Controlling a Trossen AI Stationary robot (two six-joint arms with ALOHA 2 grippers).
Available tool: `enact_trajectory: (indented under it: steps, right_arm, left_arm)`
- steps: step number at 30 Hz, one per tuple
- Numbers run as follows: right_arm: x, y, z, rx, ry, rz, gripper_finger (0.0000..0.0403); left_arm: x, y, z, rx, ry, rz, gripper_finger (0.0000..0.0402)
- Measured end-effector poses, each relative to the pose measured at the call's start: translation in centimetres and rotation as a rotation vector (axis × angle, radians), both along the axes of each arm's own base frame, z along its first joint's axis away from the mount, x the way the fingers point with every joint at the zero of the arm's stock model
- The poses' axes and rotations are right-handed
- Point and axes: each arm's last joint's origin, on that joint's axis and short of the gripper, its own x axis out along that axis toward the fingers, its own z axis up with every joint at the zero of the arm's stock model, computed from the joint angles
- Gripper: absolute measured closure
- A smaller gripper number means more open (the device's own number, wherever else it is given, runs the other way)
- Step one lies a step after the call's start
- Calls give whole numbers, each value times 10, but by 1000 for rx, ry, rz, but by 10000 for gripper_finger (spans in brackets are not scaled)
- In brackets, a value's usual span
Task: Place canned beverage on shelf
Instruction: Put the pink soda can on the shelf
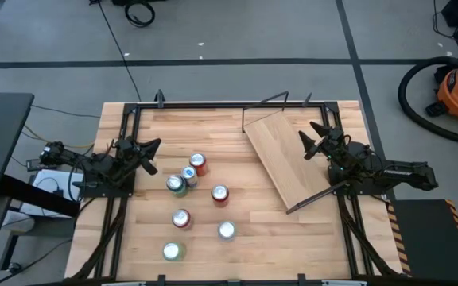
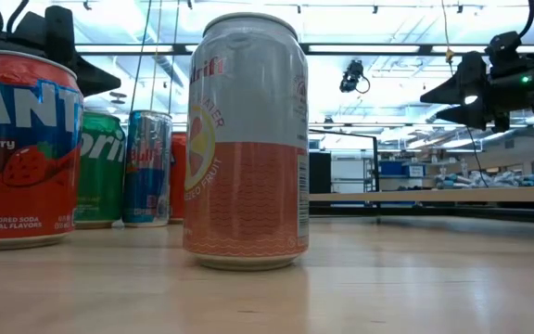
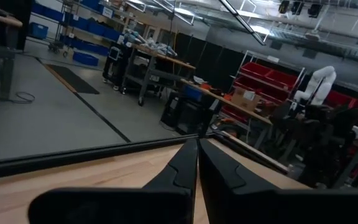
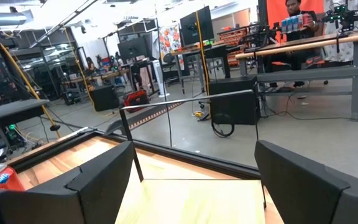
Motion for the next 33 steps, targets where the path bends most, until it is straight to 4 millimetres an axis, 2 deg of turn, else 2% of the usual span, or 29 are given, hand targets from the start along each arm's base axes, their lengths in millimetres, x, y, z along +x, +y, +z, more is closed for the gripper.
enact_trajectory:
  steps: [4, 10, 14, 17, 25, 28, 33]
  right_arm:
    - [0, 0, 2, 1, -22, 1, 55]
    - [-1, 0, 8, 91, -200, 15, 55]
    - [-2, 0, 11, 97, -257, 17, 55]
    - [-2, 0, 15, 91, -292, 24, 55]
    - [-5, -1, 15, 62, -260, -76, 55]
    - [-4, -1, 15, 53, -251, -56, 55]
    - [-3, 0, 15, 23, -221, -15, 55]
  left_arm:
    - [0, 0, -2, 12, 30, 0, 377]
    - [0, 0, 2, 12, -11, -17, 377]
    - [1, -4, 13, 164, -48, -194, 377]
    - [1, -6, 15, 253, -33, -235, 377]
    - [0, -6, 15, 269, -24, -227, 376]
    - [0, -5, 15, 262, -22, -212, 362]
    - [0, -5, 15, 262, -22, -212, 306]
